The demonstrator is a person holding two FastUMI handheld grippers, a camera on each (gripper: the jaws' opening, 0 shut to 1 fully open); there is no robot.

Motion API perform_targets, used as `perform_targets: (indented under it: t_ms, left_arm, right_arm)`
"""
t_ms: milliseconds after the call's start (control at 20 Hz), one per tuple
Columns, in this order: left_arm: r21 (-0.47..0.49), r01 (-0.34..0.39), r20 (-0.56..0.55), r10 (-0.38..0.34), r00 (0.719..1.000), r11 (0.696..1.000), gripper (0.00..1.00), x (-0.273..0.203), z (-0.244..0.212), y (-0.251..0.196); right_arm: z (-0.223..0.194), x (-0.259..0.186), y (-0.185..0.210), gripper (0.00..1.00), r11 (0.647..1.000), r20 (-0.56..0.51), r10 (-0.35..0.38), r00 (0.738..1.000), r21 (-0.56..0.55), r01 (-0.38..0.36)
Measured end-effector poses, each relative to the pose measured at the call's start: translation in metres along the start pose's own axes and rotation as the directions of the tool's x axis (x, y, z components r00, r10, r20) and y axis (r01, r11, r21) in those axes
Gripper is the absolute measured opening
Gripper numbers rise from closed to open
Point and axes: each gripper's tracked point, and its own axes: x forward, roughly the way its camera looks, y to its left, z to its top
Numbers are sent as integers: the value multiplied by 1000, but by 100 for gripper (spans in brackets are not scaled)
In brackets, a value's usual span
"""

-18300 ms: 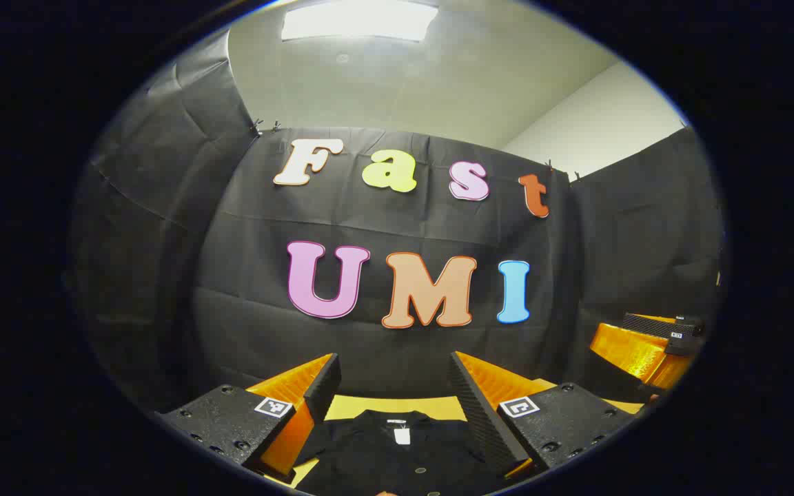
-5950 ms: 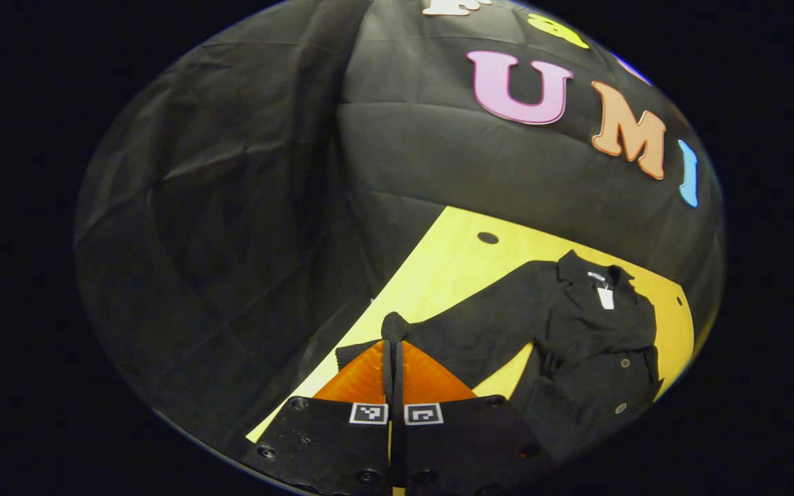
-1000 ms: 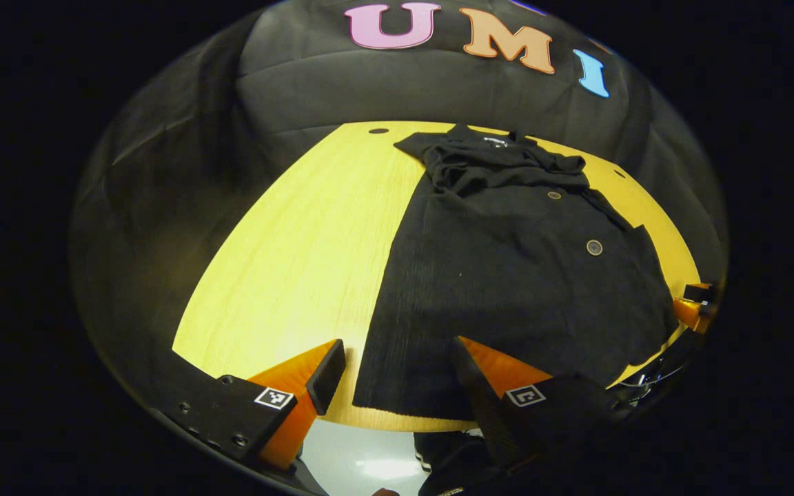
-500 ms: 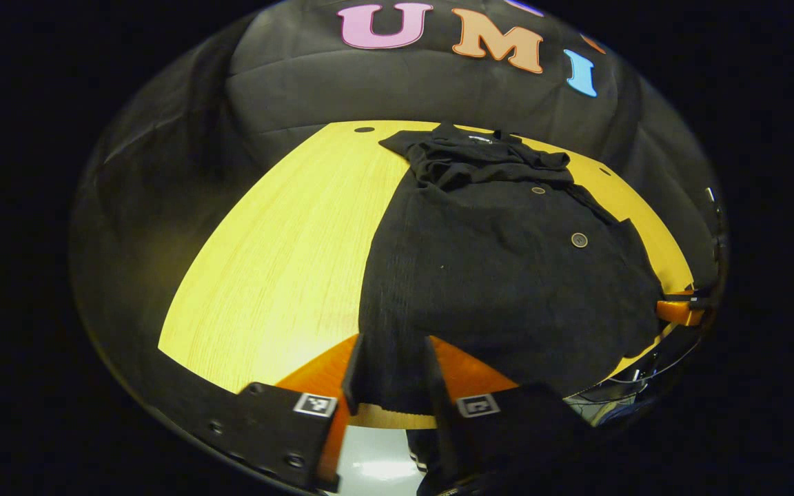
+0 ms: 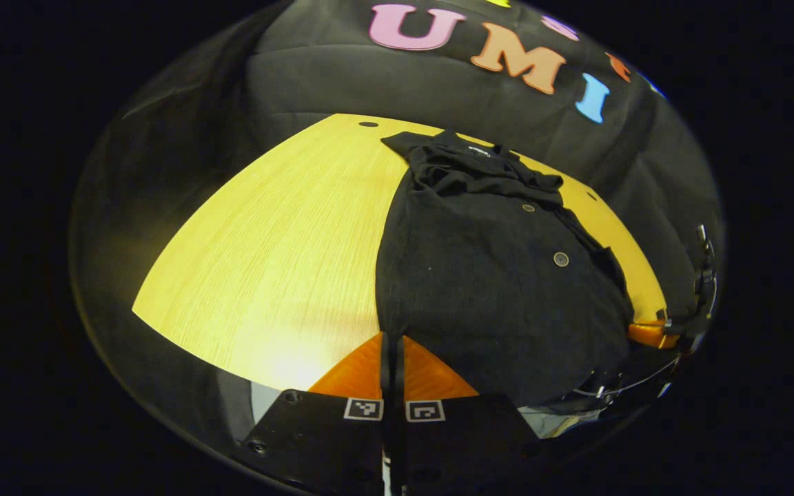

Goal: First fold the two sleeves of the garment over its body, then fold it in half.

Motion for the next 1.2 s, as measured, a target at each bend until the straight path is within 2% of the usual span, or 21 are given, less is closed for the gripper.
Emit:
perform_targets:
  t_ms: [100,400,550,800,1200]
  left_arm:
    - [23,-13,7,13,1000,1000,0,-2,-3,1]
    - [-10,-24,-22,23,999,1000,0,-5,0,5]
    - [8,-21,10,21,1000,1000,0,-13,21,1]
    - [25,30,108,-32,994,999,0,-31,72,-16]
    - [67,45,231,-59,971,997,0,-38,155,-22]
  right_arm:
    - [4,2,2,4,1000,14,-4,1000,-9,4]
    - [6,-4,1,3,1000,70,-22,997,7,22]
    - [24,-14,0,3,999,125,-18,992,42,13]
    - [70,-40,-4,3,995,285,-11,958,95,-16]
    - [152,-71,2,2,995,422,5,907,85,-45]
